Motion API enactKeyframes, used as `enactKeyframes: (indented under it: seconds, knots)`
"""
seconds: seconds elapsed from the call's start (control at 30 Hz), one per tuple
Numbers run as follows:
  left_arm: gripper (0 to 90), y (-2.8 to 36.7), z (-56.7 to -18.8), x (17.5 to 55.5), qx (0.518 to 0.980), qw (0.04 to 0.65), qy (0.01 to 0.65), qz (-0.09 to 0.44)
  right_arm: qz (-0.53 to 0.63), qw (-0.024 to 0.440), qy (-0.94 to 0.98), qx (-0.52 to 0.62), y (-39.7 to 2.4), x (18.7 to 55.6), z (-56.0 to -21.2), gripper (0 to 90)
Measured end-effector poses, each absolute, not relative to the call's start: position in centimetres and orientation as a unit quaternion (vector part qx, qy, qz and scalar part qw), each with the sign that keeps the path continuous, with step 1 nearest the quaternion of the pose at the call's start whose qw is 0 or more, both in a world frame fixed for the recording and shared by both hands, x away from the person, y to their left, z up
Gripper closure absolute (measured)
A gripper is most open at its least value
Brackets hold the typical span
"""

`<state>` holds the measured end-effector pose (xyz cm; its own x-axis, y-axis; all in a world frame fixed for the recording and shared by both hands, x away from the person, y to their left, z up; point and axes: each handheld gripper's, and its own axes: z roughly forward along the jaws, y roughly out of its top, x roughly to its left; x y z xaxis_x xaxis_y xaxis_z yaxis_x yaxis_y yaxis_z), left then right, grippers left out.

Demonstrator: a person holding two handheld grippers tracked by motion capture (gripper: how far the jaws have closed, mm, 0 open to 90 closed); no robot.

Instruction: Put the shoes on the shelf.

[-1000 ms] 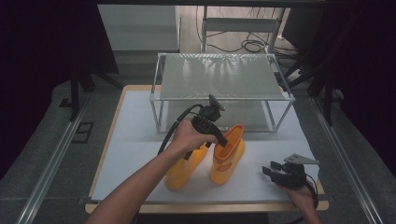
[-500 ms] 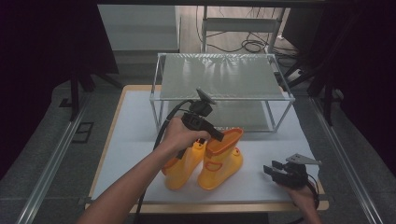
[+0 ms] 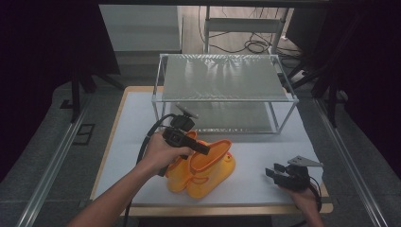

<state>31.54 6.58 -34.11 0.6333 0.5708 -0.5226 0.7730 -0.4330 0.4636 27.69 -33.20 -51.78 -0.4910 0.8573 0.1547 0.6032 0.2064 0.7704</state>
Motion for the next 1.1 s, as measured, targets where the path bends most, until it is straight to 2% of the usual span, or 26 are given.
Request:
enactKeyframes:
  seconds: [0.17,0.33,0.67,0.87,1.1]
  knots:
    - [84.9,7.5,-34.5,31.2,0.837,0.344,0.404,-0.131,0.407,0.157,0.762,0.479,-33.1,27.7,-51.8,50.1]
    - [79.5,7.9,-34.4,30.8,0.842,0.341,0.398,-0.127,0.407,0.155,0.762,0.479,-33.2,27.7,-51.8,50.1]
    - [55.8,8.1,-31.7,30.4,0.846,0.358,0.381,-0.099,0.408,0.156,0.76,0.481,-33.4,27.7,-51.8,50.0]
    - [49.7,9.0,-30.9,30.1,0.852,0.346,0.385,-0.08,0.408,0.154,0.761,0.48,-33.3,27.7,-51.8,49.9]
    - [41.7,9.1,-31.7,30.3,0.862,0.322,0.382,-0.084,0.404,0.153,0.764,0.478,-33.2,27.7,-51.9,49.6]
